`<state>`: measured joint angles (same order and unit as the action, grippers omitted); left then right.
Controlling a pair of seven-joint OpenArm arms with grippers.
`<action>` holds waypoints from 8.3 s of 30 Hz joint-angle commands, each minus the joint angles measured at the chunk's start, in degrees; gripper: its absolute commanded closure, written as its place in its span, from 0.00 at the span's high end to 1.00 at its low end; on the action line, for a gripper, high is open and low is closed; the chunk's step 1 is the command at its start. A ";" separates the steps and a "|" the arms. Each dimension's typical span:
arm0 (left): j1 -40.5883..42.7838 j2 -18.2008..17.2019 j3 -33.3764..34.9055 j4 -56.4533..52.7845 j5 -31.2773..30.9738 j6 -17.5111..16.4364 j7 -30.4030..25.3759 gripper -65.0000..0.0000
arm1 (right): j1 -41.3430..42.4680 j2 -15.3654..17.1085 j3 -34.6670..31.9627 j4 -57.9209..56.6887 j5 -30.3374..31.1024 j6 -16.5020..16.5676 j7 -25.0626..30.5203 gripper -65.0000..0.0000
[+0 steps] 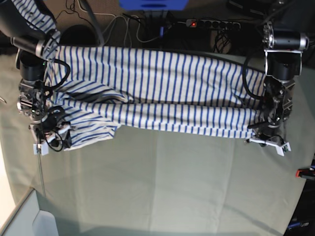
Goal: Layout the t-shirt on the table in an organized manner, then fold the t-shirt properly
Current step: 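Hold the folded edge with both grippers and pull it across the shirt, then drag the folded shirt strip with both grippers to straighten it, then grasp the strip's end with the left gripper and fold it toward the right gripper, then press and adjust the folded end with the left gripper, then release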
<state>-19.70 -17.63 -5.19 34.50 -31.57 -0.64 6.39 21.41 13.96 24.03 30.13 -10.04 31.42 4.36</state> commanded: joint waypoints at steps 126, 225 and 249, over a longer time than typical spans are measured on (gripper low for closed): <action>34.34 2.81 -21.23 40.97 -0.74 0.34 0.07 0.72 | -55.74 -14.18 13.29 65.83 18.00 8.58 -5.90 0.45; 21.33 12.48 44.80 40.97 -0.03 0.69 0.16 0.49 | -43.26 -15.41 10.65 65.65 17.65 8.58 -12.76 0.45; 22.03 6.51 37.23 46.07 -10.58 0.95 0.07 0.49 | -29.54 -15.58 18.65 59.23 6.04 8.58 -32.01 0.69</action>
<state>2.96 -11.31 32.12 79.68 -41.93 0.60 7.53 -8.21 -2.07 42.59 88.42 -4.86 39.20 -28.71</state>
